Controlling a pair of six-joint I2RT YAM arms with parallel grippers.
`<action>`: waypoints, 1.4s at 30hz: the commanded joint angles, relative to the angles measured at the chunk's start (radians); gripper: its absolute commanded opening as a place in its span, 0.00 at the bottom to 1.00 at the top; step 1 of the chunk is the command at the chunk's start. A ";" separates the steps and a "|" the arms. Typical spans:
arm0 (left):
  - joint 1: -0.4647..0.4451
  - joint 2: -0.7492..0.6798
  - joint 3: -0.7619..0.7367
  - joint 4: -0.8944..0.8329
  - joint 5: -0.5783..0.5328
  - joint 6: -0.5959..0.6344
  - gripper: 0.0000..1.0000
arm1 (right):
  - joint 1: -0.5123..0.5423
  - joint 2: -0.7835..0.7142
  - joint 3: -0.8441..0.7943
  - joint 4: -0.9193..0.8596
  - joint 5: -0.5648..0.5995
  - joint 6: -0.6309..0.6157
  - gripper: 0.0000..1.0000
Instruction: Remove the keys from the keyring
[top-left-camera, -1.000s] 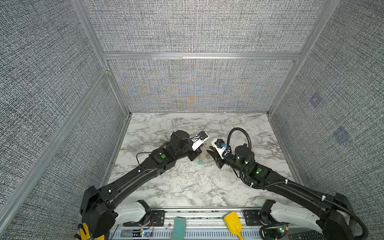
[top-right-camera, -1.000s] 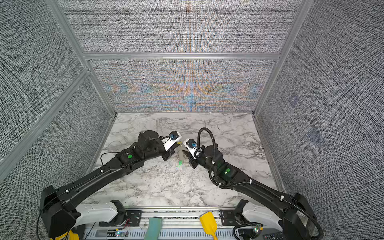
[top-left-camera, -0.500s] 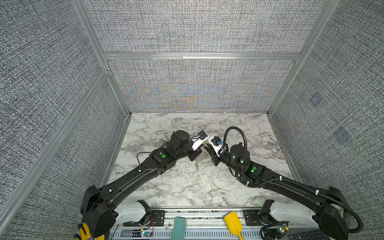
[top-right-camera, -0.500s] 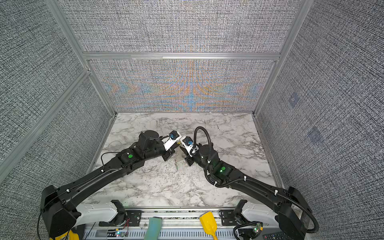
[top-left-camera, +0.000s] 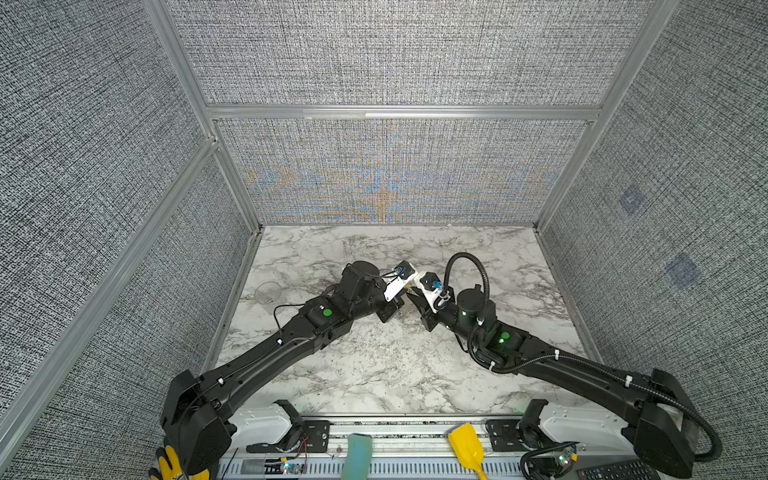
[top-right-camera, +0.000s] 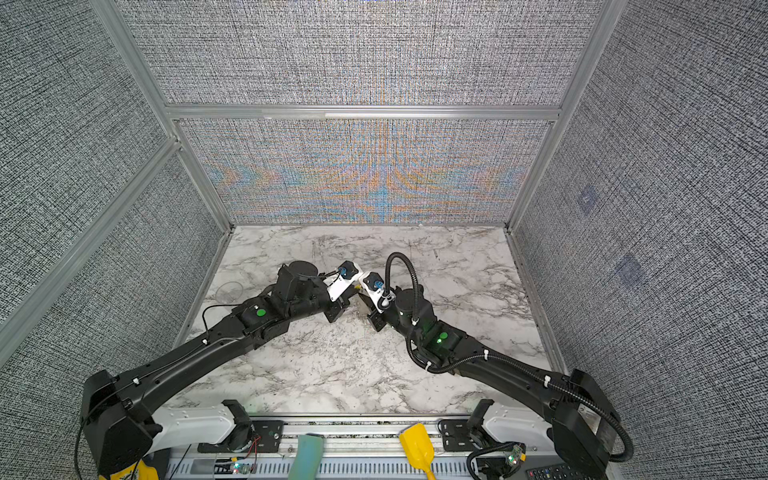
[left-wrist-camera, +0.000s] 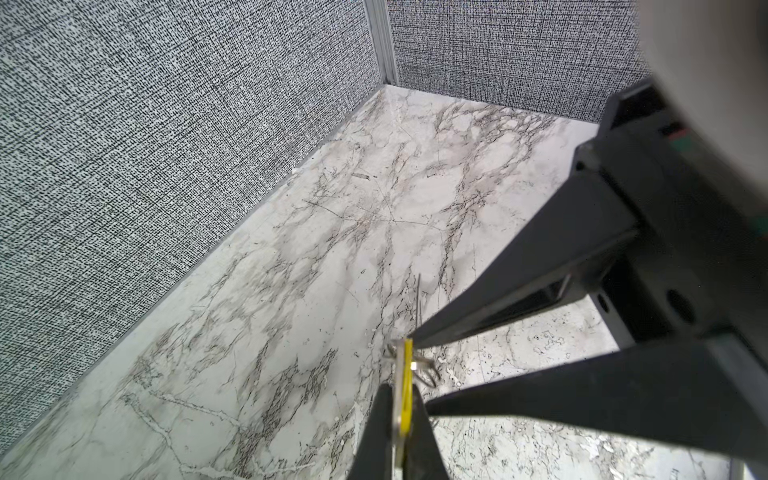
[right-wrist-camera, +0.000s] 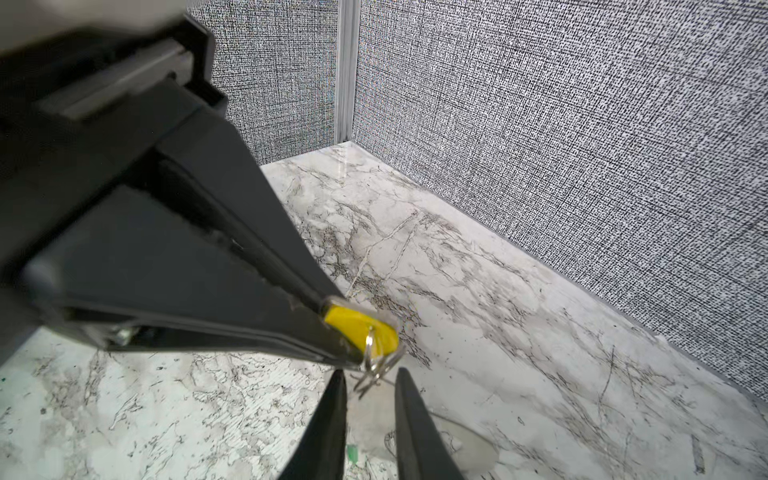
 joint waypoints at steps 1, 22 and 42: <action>-0.001 -0.002 -0.002 0.043 0.008 -0.005 0.00 | 0.002 0.001 0.012 0.036 0.030 0.003 0.23; 0.000 0.004 0.010 0.024 0.011 0.005 0.00 | 0.018 -0.008 0.002 0.036 0.106 -0.044 0.03; 0.005 -0.004 -0.004 0.004 -0.038 -0.036 0.00 | 0.039 -0.057 -0.100 0.173 0.053 -0.147 0.00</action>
